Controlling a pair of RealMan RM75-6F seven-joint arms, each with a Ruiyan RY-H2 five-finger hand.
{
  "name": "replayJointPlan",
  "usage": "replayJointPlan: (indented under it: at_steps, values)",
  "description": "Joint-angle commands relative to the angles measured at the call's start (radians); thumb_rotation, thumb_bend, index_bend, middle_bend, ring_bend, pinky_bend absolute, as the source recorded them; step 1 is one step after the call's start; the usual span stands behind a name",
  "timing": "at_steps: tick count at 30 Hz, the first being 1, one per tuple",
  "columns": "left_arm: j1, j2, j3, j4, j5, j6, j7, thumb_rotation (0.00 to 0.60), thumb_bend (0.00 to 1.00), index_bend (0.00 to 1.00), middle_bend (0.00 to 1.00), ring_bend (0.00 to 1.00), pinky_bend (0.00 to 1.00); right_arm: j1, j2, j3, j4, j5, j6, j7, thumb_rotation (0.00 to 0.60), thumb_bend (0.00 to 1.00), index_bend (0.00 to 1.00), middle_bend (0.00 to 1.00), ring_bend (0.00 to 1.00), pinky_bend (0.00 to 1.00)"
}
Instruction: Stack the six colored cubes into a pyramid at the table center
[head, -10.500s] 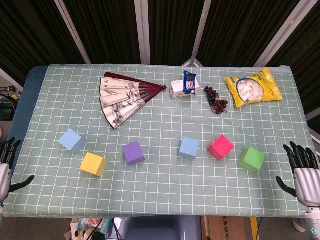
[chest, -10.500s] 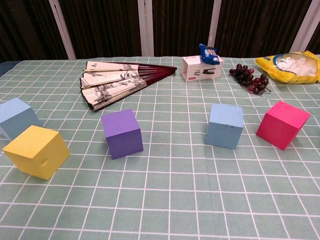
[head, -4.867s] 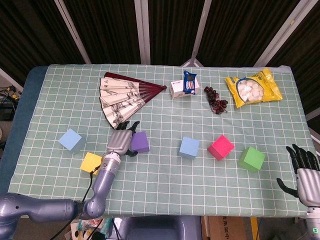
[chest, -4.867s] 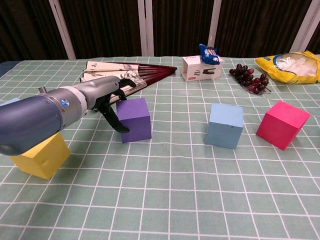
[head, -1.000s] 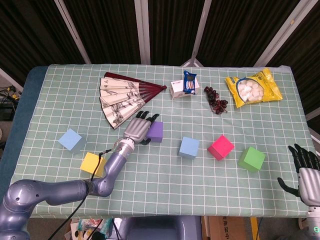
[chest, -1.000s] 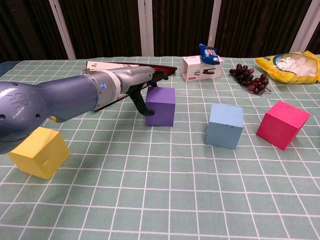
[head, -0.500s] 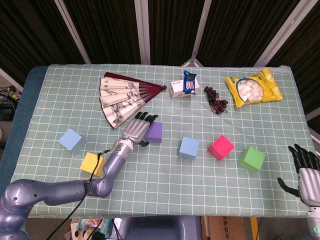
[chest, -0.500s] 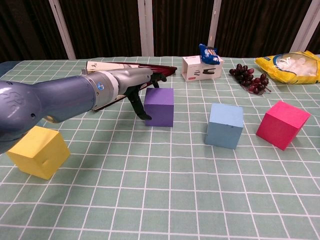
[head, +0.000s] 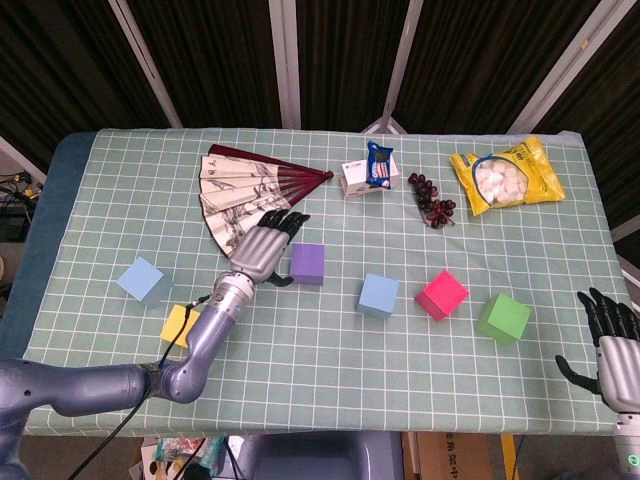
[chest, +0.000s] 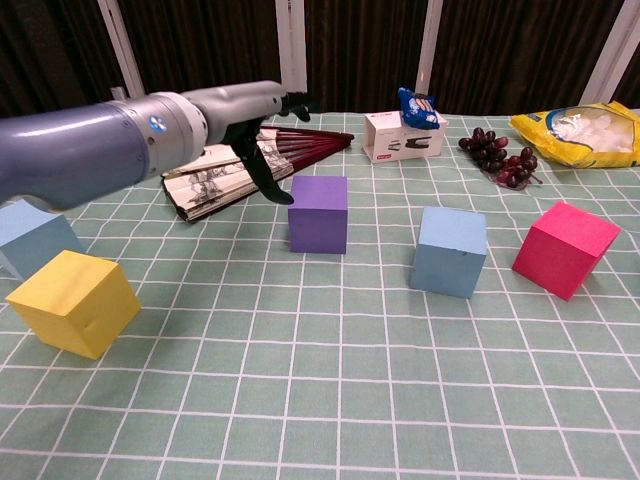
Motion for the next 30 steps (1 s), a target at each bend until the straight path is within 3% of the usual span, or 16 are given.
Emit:
replayJointPlan:
  at_steps: [1,9,16,18,21,30]
  values:
    - [0.059,0.081,0.025,-0.099,0.050,0.083,0.008,0.600,0.20,0.00,0.05,0.03,0.00,0.000,0.001,0.001,-0.003,0.002,0.000,0.002,0.600,0.28,0.00,0.00,0.00,0.04]
    - [0.236,0.225,0.108,-0.296,0.146,0.294,-0.027,0.600,0.13,0.00,0.04,0.03,0.00,0.004,0.016,0.015,-0.037,0.036,-0.017,0.017,0.600,0.28,0.00,0.00,0.00,0.04]
    - [0.358,0.325,0.153,-0.378,0.210,0.389,-0.100,0.600,0.12,0.00,0.03,0.03,0.00,0.036,0.041,0.037,-0.099,0.045,-0.045,-0.020,0.600,0.27,0.00,0.00,0.00,0.04]
    - [0.376,0.349,0.152,-0.389,0.221,0.397,-0.118,0.600,0.12,0.00,0.03,0.03,0.00,0.057,0.051,0.046,-0.128,0.046,-0.066,-0.045,0.600,0.27,0.00,0.00,0.00,0.04]
    - [0.399,0.386,0.125,-0.401,0.242,0.410,-0.161,0.600,0.12,0.00,0.03,0.03,0.00,0.152,0.062,0.082,-0.261,0.054,-0.169,-0.120,0.600,0.27,0.00,0.00,0.00,0.04]
    - [0.426,0.424,0.093,-0.414,0.261,0.390,-0.216,0.600,0.12,0.00,0.03,0.03,0.00,0.335,-0.008,0.140,-0.410,0.245,-0.331,-0.373,0.600,0.27,0.00,0.00,0.00,0.04]
